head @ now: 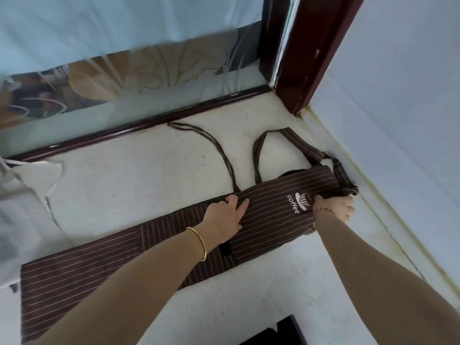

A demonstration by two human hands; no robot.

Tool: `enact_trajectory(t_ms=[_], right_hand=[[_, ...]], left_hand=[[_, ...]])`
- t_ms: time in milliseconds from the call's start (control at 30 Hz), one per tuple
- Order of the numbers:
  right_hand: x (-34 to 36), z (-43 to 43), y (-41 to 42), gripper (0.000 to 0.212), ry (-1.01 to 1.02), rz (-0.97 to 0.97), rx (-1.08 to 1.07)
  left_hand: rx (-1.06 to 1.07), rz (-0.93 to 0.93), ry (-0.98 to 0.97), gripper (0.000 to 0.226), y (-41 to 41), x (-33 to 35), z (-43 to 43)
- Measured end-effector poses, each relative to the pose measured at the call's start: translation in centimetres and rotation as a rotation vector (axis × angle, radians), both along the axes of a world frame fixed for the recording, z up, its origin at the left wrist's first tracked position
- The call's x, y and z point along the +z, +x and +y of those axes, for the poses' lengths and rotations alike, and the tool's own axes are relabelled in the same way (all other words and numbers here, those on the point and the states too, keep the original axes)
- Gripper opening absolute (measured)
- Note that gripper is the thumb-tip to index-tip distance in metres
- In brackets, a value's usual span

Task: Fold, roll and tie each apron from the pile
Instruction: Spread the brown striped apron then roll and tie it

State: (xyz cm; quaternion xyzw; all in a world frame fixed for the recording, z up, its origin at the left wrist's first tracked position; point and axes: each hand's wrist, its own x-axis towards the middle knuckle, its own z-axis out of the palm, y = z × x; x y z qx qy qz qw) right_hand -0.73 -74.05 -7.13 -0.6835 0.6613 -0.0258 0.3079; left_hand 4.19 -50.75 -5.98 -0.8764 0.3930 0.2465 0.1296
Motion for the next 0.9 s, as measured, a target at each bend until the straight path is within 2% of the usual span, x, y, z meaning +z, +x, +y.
enact_trajectory(t_ms=[100,200,300,400,500,600,667,733,833,900], right_hand=[[0.4,-0.4,0.2,0.064,0.216,-0.249,-0.202],[0.6,-0.5,-0.1,0.037,0.54,-0.525,-0.41],[1.4,0.2,-0.5,0.017,0.78,-0.573,-0.332],[1.8,0.4,-0.5,0.01,0.857,-0.604,-0.254],[2.9,0.5,-0.6,0.003,0.923,-0.802,-0.394],[4.6,1.3,-0.7,0.018,1.015,-1.011,-0.371],[6.3,2.8,-0.2,0.018,0.99,-1.159,-0.222],[8.1,5.4,0.3,0.01,0.817,-1.19,0.02],[9.7,11.9,0.2,0.014,0.316,-0.952,0.677],[9.1,16.5,-0.7,0.018,-0.02,-0.727,1.163]], left_hand=[[0.043,-0.011,0.036,0.083,-0.2,-0.4,-0.8],[0.101,0.013,0.049,0.089,0.0,-0.4,-1.4],[0.15,0.052,0.017,0.092,0.1,-0.3,-1.6],[0.185,0.079,-0.02,0.089,-0.2,-0.3,-1.2],[0.182,0.099,-0.062,0.083,-0.5,-0.5,-0.4],[0.167,0.133,-0.054,0.072,-0.7,-0.3,0.6],[0.216,0.212,-0.114,0.065,-0.6,0.3,1.4],[0.391,0.387,-0.313,0.055,-0.2,1.2,2.3],[0.979,0.817,-0.809,0.038,0.2,4.0,5.1],[1.3,0.971,-1.01,0.032,0.5,5.2,7.8]])
